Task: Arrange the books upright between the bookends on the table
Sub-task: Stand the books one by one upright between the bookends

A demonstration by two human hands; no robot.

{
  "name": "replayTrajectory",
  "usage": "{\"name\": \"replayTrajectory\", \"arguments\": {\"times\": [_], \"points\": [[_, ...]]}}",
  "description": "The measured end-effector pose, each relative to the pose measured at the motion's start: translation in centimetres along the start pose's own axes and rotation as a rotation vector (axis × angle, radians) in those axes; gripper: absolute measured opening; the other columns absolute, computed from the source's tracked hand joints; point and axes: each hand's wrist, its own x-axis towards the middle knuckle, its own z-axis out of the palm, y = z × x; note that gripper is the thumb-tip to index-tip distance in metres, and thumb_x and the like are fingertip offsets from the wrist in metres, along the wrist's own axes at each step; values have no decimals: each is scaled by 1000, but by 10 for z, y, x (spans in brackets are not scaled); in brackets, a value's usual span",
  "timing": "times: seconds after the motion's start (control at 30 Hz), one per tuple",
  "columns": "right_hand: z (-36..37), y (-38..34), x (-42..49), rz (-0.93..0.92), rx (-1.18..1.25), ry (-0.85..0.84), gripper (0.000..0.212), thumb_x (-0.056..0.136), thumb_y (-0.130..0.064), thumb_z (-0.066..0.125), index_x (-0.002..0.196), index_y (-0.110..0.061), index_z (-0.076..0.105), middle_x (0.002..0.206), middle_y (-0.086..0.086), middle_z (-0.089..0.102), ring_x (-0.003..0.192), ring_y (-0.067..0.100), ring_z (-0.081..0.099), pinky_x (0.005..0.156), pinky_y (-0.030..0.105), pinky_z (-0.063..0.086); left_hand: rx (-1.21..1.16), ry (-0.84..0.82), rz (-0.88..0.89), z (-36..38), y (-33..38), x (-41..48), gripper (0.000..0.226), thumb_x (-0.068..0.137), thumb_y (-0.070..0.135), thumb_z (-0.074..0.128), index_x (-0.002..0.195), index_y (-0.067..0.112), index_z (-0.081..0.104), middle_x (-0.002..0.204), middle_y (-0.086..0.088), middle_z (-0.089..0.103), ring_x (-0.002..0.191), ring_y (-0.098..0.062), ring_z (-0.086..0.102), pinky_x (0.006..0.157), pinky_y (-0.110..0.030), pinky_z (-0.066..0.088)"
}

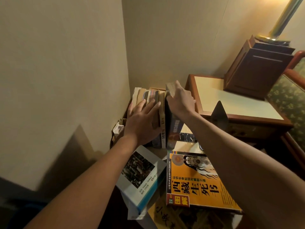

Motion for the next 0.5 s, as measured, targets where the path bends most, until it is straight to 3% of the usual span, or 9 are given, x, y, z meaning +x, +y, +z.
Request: {"name": "replayTrajectory", "arguments": {"times": [0.07,0.13,0.2,0.27,0.37,0.5], "points": [[2,5,5,32,-29,-109,51,99,-30,42,149,-27,35,143,11,52,136,39,41,109,77,15,8,-16,-13,2,-2,0,85,82,74,40,156,33,29,164,0,30,149,-34,29,120,-62,12],[0,11,10,74,-22,-275,53,102,-44,30,154,-40,22,161,6,30,148,43,20,111,76,6,51,-16,-19,7,-3,1,86,84,74,47,157,33,26,165,2,28,150,-29,26,121,-57,9],[-2,17,13,112,26,-358,55,101,-55,22,154,-51,11,167,6,14,151,43,13,117,68,9,72,-13,-14,9,-3,2,88,85,71,57,158,31,27,164,4,28,151,-27,26,121,-56,10],[-2,22,16,146,70,-342,53,102,-51,21,154,-52,10,166,10,15,150,40,17,120,58,17,51,2,-6,7,1,1,89,84,66,64,158,29,29,164,4,30,151,-26,27,122,-56,13],[1,24,17,185,206,-310,51,107,-37,25,157,-42,19,161,12,31,146,36,30,119,42,24,17,19,8,6,7,1,90,83,60,70,157,28,30,163,5,32,150,-26,28,123,-57,15],[8,13,13,182,261,-287,48,107,-35,26,155,-36,23,151,18,44,129,35,49,102,35,39,-42,40,0,10,9,3,85,85,62,65,156,27,33,160,5,38,150,-26,29,124,-55,14]]}}
